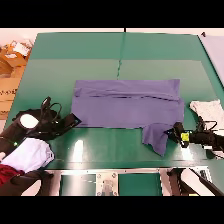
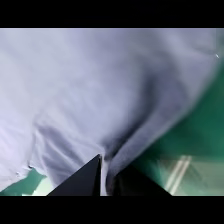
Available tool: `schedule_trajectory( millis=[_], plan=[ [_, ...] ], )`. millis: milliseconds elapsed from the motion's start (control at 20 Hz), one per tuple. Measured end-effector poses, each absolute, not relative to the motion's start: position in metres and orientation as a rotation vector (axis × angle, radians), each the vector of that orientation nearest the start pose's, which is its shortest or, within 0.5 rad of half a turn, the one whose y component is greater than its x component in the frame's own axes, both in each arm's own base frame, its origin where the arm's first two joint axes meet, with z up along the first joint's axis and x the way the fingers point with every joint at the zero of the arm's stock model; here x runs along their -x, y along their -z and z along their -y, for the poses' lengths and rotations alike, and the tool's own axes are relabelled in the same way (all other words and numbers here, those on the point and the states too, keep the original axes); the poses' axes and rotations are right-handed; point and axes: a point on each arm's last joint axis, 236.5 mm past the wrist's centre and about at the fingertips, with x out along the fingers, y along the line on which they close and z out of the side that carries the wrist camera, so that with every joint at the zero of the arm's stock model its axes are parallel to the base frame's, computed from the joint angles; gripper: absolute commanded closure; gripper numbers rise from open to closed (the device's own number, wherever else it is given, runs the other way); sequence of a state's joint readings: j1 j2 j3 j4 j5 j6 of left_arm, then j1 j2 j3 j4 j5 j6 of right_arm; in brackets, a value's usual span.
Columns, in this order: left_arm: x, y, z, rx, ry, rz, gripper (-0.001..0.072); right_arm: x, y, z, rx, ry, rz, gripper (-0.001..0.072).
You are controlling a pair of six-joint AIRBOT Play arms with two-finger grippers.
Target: Fold the shirts.
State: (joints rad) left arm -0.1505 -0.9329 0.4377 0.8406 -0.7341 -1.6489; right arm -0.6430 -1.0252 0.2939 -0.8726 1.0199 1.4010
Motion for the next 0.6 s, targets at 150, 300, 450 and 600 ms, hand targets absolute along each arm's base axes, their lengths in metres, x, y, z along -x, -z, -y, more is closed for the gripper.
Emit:
schedule_trajectory(
  millis=[150,300,450,600],
  plan=[
    [-0.268,0.067,0.170,0.774,0.181,-1.209,0.0022,-0.212,0.126,-0.010,-1.122,0.196,-1.328,0.0554],
    [-0.266,0.076,0.185,0.802,0.157,-1.211,0.0022,-0.213,0.127,-0.011,-1.114,0.187,-1.321,0.0555],
    [-0.275,0.085,0.187,0.843,0.107,-1.185,0.0023,-0.214,0.127,-0.012,-1.109,0.185,-1.318,0.0556],
    [-0.287,0.095,0.181,0.870,0.046,-1.148,0.0521,-0.214,0.127,-0.012,-1.110,0.184,-1.315,0.0553]
  ],
)
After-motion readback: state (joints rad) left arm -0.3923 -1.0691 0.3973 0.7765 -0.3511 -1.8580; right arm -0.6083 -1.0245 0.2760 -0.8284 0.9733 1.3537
